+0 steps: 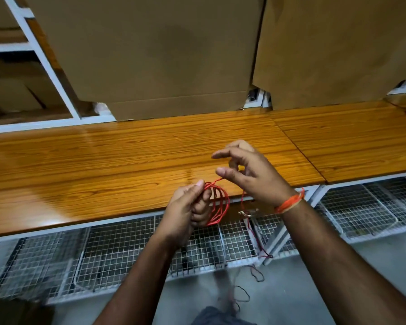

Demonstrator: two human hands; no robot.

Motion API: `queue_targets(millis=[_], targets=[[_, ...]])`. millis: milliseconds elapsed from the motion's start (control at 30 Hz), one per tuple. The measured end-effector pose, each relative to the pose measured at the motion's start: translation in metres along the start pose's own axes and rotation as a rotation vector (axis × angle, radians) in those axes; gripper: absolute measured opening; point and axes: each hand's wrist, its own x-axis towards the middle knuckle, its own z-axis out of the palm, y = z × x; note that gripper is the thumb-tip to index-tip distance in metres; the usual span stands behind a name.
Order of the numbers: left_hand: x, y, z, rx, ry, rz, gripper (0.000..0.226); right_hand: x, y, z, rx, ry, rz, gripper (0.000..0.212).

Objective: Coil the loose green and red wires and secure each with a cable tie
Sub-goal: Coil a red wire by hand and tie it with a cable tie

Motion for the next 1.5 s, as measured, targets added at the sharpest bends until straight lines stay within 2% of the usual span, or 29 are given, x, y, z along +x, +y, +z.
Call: queue_targets(millis=[67, 100, 233, 300, 400, 467, 533, 633, 700, 900, 1000, 1100, 1200, 1267, 1400, 1500], targets=[[0.000, 0.001, 0.002, -0.075, -0.012, 0.020, 0.034, -0.006, 0.006, 0.019, 0.018, -0.106, 0.083, 0.054], [0.001, 0.001, 0.004, -0.099, -0.010, 0.024, 0.035, -0.012, 0.007, 0.032, 0.029, -0.109, 0.088, 0.063], [0.000, 0.002, 0.008, -0.157, 0.021, -0.058, 0.034, -0.025, 0.008, 0.062, 0.040, 0.134, 0.070, 0.047], [-0.001, 0.004, 0.007, -0.143, -0.003, -0.104, 0.035, -0.026, 0.012, 0.064, 0.021, 0.188, 0.073, 0.056], [0.000, 0.004, 0.006, -0.177, -0.040, -0.130, 0.037, -0.028, 0.016, 0.067, 0.094, 0.146, 0.096, 0.068], [0.000, 0.003, 0.007, -0.264, -0.010, -0.131, 0.036, -0.030, 0.018, 0.067, 0.300, 0.090, 0.159, 0.059], [0.001, 0.006, 0.003, -0.392, 0.043, -0.120, 0.034, -0.037, 0.029, 0.066, 0.543, 0.035, 0.255, 0.040], [0.003, 0.018, -0.014, -0.507, 0.146, -0.051, 0.034, -0.058, 0.055, 0.065, 0.616, 0.038, 0.362, 0.010], [0.003, 0.025, -0.024, -0.551, 0.203, -0.012, 0.035, -0.073, 0.069, 0.065, 0.575, 0.072, 0.388, 0.009], [0.005, 0.026, -0.039, -0.643, 0.384, 0.115, 0.038, -0.092, 0.072, 0.063, 0.127, 0.203, 0.303, 0.007], [0.009, 0.020, -0.038, -0.502, 0.444, 0.192, 0.037, -0.088, 0.055, 0.060, -0.187, 0.052, 0.061, 0.009], [0.012, 0.007, -0.031, -0.137, 0.463, 0.264, 0.035, -0.071, 0.023, 0.061, -0.365, -0.074, -0.206, 0.019], [0.005, -0.003, -0.021, 0.237, 0.410, 0.274, 0.038, -0.049, -0.002, 0.058, -0.359, -0.022, -0.319, 0.019], [0.001, -0.009, -0.018, 0.389, 0.374, 0.266, 0.042, -0.036, -0.010, 0.055, -0.333, 0.019, -0.344, 0.018], [-0.002, -0.012, -0.011, 0.391, 0.233, 0.227, 0.043, -0.015, -0.020, 0.040, -0.221, -0.005, -0.366, 0.018], [-0.005, -0.007, -0.012, 0.343, 0.207, 0.144, 0.043, -0.004, -0.020, 0.027, -0.109, 0.044, -0.292, 0.015]])
